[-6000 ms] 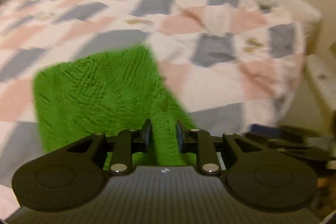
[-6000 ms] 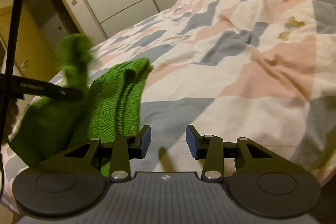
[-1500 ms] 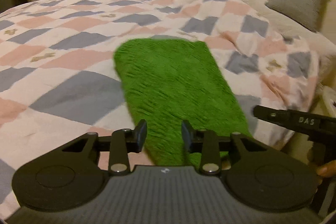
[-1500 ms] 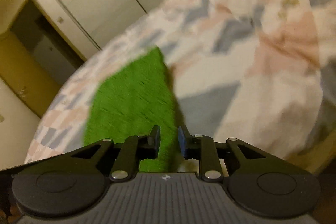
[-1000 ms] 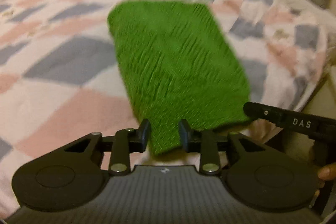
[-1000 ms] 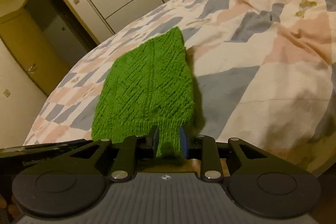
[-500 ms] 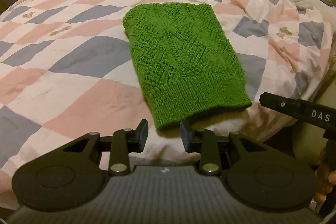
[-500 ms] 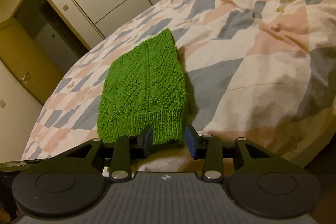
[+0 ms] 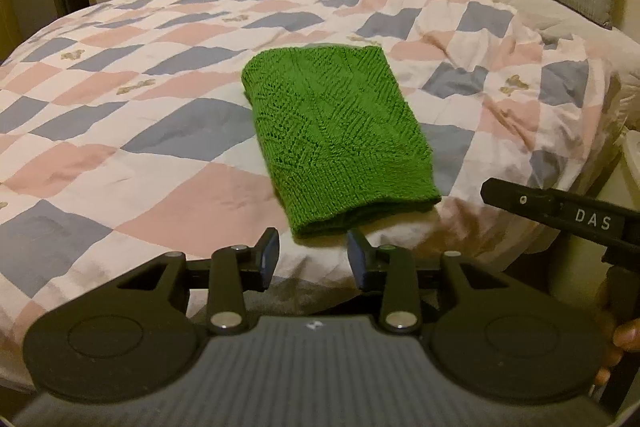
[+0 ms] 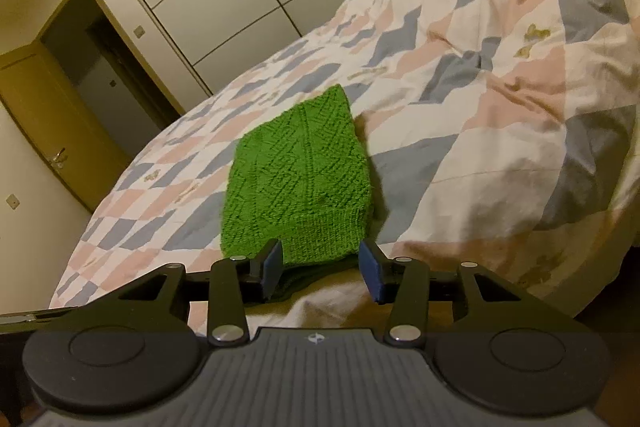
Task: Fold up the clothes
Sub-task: 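Move both open grippers toward the folded vest's end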
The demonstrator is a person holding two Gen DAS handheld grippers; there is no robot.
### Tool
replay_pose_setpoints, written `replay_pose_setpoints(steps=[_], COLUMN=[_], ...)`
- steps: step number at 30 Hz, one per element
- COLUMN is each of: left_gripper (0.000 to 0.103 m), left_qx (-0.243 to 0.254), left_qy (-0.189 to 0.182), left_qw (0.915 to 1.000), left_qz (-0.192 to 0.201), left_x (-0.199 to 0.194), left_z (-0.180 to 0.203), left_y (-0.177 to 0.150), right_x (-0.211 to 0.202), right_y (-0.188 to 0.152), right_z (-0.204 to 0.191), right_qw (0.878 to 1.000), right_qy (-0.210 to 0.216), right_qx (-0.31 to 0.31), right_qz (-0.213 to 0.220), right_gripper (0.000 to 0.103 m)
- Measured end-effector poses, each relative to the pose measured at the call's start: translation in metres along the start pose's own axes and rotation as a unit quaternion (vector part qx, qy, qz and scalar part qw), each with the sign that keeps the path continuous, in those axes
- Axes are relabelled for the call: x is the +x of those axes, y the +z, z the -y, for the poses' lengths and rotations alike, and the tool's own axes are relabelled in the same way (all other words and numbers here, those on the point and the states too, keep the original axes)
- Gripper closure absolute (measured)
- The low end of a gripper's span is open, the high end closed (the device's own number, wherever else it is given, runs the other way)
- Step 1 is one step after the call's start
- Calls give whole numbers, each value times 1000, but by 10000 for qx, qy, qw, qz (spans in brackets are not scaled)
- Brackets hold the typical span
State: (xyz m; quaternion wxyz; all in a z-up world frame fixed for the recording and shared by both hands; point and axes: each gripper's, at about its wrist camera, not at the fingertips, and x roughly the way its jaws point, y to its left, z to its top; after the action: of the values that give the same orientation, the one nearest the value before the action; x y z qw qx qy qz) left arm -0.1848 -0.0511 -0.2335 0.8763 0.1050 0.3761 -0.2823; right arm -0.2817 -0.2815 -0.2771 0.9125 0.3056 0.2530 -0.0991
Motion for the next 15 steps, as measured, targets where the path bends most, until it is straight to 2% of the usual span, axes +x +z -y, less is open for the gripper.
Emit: replay_pose_setpoints(steps=[10, 15], left_gripper=[68, 66], left_qx=[58, 61], left_qy=[35, 144], left_qw=[9999, 9999], left_qz=[138, 26], left_x=[-18, -14], left_z=[7, 6], left_y=[-9, -11], right_x=[-22, -19], right_y=[-7, -6], right_z=[-6, -2], right_qw=[9997, 9997], right_qy=[129, 191], right_qx=[-75, 12], right_qz=[168, 168], right_gripper=[55, 53])
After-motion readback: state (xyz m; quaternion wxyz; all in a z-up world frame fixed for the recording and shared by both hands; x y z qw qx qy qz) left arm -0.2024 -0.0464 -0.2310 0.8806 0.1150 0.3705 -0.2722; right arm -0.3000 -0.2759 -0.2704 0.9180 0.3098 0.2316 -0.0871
